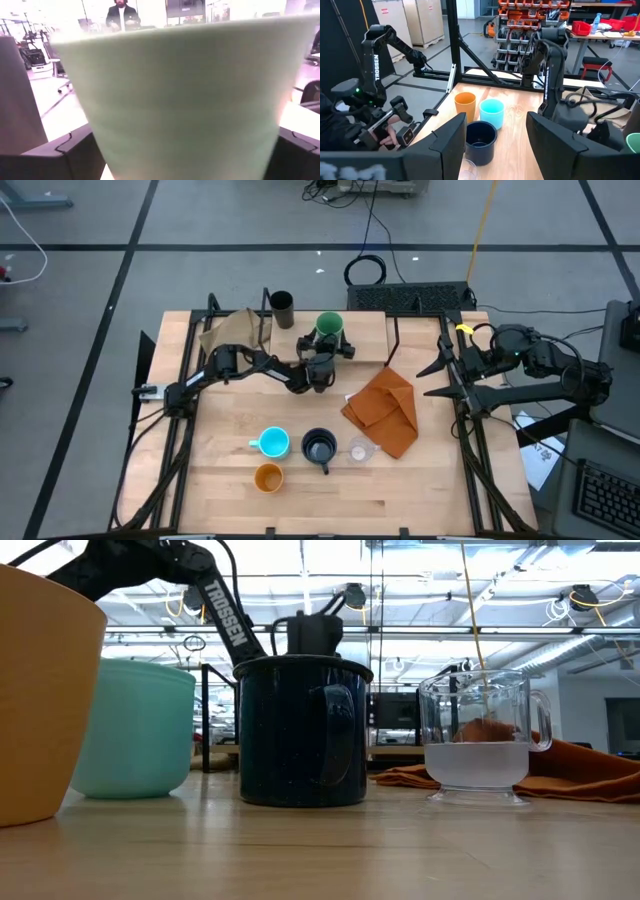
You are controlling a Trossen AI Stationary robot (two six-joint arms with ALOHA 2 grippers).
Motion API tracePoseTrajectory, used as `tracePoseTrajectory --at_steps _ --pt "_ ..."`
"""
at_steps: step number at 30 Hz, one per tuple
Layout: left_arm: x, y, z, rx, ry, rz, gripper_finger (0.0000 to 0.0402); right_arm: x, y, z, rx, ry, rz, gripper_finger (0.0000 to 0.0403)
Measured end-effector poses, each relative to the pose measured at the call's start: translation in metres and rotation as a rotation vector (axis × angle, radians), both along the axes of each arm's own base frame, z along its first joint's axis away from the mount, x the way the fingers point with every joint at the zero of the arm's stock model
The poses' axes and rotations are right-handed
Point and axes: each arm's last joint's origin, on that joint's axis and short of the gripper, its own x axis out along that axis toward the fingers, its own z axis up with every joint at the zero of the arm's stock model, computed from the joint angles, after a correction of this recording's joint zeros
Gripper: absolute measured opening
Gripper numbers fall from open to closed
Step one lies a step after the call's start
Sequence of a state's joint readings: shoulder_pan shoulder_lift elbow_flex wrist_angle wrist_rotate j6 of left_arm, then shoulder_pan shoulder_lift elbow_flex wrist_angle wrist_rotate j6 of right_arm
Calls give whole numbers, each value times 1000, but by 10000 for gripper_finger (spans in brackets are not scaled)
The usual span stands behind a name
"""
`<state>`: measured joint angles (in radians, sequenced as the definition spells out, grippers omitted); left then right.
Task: Stack small to large cups/mugs on shelf
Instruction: Put the green cup on the shelf
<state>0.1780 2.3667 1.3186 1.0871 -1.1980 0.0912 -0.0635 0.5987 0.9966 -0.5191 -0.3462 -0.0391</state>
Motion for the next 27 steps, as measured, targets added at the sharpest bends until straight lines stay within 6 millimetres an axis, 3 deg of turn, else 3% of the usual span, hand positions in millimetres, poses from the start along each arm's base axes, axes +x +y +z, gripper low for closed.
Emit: tracePoseTrajectory --at_steps 5,15,27 --pt "0 -1 10 2 7 -1 397 0 0 -1 1 8 0 198" --pt "-2 -10 51 25 30 14 397 0 0 -1 -5 6 1 198" --pt "-4 1 34 -54 20 -11 397 0 0 -1 -1 7 0 199"
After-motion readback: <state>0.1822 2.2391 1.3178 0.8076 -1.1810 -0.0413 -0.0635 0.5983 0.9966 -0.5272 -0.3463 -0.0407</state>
